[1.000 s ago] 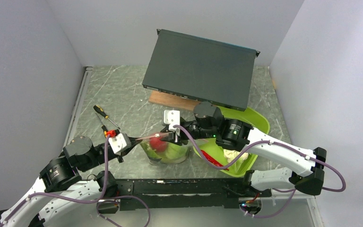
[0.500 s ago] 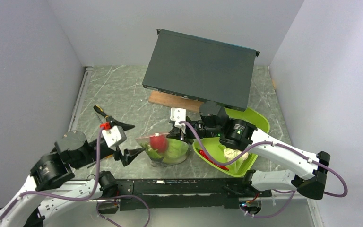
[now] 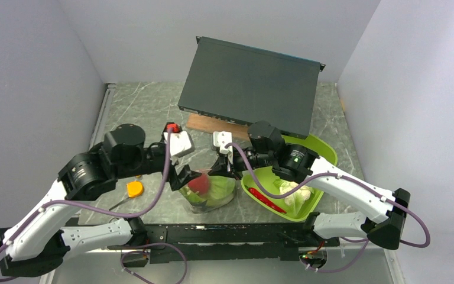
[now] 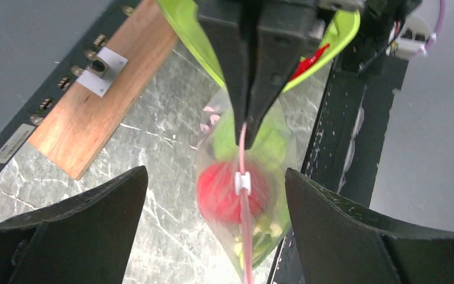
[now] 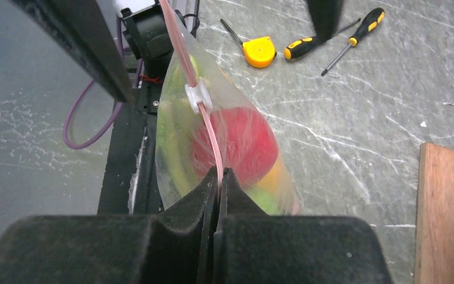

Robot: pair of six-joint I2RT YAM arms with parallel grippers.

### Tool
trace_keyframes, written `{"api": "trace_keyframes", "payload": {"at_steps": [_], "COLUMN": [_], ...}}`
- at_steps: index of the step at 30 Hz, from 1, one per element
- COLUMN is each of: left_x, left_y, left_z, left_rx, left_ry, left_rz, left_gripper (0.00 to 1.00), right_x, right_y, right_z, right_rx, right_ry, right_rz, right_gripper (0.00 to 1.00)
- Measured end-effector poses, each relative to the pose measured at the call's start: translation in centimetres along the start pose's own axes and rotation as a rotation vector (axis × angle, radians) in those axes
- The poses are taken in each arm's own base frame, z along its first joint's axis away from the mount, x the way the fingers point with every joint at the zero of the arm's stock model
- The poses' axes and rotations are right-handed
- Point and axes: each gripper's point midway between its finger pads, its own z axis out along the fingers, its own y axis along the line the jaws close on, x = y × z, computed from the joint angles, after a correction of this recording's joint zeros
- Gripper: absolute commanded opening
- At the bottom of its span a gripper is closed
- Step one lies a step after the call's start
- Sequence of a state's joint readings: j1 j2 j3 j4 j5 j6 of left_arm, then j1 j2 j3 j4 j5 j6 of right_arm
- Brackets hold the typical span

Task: Place the food in the zip-top bag and seal the zipper
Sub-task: Unzip the zipper food storage bag at the center of the board, then zip the zipper food storage bag at the center of the board.

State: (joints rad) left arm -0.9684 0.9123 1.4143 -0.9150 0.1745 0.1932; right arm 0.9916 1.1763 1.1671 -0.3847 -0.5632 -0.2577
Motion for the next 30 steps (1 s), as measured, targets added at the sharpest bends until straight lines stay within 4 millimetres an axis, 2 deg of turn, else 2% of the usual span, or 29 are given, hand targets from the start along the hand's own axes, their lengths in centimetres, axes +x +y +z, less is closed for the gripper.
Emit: {"api": "trace_keyframes", "payload": {"at_steps": [2, 5, 6, 12, 15, 23, 28, 30], "left_x": [0.7, 1.4, 1.5, 2.6, 3.1, 4.0, 4.1, 4.1], "left_y": [-0.5, -1.5, -1.8, -1.2, -0.7, 0.0, 0.0, -0.1], "left_z": [0.3, 0.5, 0.5, 1.2, 1.3, 1.4, 1.4, 1.5], "left_rx": [0.015, 0.037, 0.040, -0.006, -0.039, -0.080, -0.082, -0.079], "left_ry": [0.036, 0.080, 0.093, 0.173, 0.200, 0.250, 0.256, 0.256], "left_rz": [0.023, 0.069, 0.079, 0.111, 0.120, 0.134, 0.133, 0.134], "left_gripper": [0.84, 0.67, 0.64, 0.63, 0.54, 0.44, 0.25, 0.10], "right_x": [0.0, -0.1, -0.2, -0.3, -0.3, -0.3, -0.3, -0.5], "right_y": [0.0, 0.0, -0.1, -0.6, -0.7, -0.6, -0.6, -0.7], "right_z": [0.0, 0.0, 0.0, 0.7, 0.8, 0.7, 0.7, 0.7], "right_rx": [0.000, -0.003, -0.002, -0.001, -0.001, -0.001, 0.000, 0.002], "right_ry": [0.001, 0.000, 0.001, 0.012, 0.015, 0.015, 0.016, 0.013], "right_rz": [0.006, 0.016, 0.023, 0.053, 0.058, 0.063, 0.064, 0.062], "right_gripper": [0.00, 0.00, 0.00, 0.00, 0.00, 0.00, 0.00, 0.00]}}
